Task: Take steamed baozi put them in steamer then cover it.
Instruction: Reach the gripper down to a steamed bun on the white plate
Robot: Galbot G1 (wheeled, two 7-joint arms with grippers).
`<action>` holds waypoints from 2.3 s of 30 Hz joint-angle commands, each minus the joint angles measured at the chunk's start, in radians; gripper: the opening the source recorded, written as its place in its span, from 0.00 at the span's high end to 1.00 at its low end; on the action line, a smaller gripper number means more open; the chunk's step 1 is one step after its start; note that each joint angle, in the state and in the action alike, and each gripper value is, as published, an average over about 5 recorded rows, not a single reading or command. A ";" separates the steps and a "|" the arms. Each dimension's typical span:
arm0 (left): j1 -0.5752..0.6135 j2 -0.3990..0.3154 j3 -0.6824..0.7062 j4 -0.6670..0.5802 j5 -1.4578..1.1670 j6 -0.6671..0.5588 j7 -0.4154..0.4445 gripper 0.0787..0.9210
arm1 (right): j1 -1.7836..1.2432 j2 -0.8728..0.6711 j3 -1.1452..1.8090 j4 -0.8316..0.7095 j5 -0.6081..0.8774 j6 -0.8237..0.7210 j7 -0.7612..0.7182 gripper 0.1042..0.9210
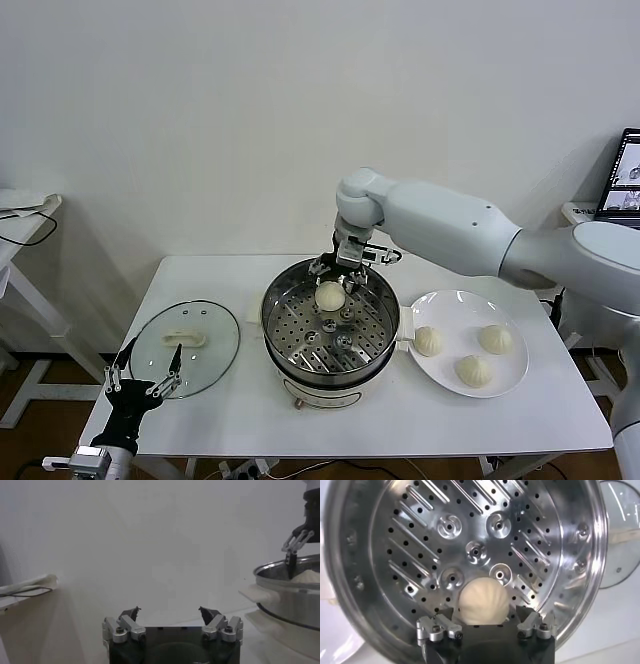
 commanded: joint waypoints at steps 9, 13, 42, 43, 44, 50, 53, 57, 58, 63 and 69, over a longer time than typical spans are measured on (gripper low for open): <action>0.029 -0.002 0.020 -0.048 0.013 -0.003 -0.006 0.12 | 0.215 -0.516 -0.134 0.279 0.405 -0.561 -0.071 0.12; 0.031 -0.003 0.031 -0.048 0.021 -0.006 -0.006 0.12 | 0.132 -0.577 -0.126 0.260 0.417 -0.648 -0.042 0.12; -0.005 -0.009 0.060 0.003 0.033 -0.004 -0.016 0.12 | -0.401 -0.397 0.223 -0.056 0.213 -0.670 0.019 0.12; -0.005 -0.009 0.060 0.004 0.033 -0.004 -0.016 0.12 | -0.407 -0.390 0.227 -0.063 0.210 -0.670 0.020 0.12; -0.005 -0.009 0.059 0.005 0.033 -0.004 -0.016 0.12 | -0.413 -0.382 0.231 -0.070 0.207 -0.670 0.021 0.12; -0.010 -0.010 0.057 0.017 0.032 -0.004 -0.016 0.12 | -0.445 -0.354 0.254 -0.102 0.176 -0.662 0.019 0.12; -0.012 -0.010 0.058 0.019 0.033 -0.003 -0.016 0.12 | -0.456 -0.349 0.260 -0.107 0.163 -0.659 0.020 0.12; -0.013 -0.011 0.061 0.019 0.033 -0.003 -0.017 0.12 | -0.467 -0.344 0.271 -0.115 0.142 -0.654 0.023 0.12; -0.014 -0.011 0.061 0.019 0.033 -0.003 -0.017 0.12 | -0.470 -0.343 0.273 -0.116 0.140 -0.654 0.023 0.12; -0.013 -0.011 0.061 0.020 0.034 -0.003 -0.017 0.12 | -0.487 -0.335 0.291 -0.122 0.122 -0.653 0.031 0.12; -0.011 -0.012 0.061 0.021 0.036 -0.005 -0.016 0.12 | -0.495 -0.327 0.306 -0.127 0.109 -0.652 0.034 0.12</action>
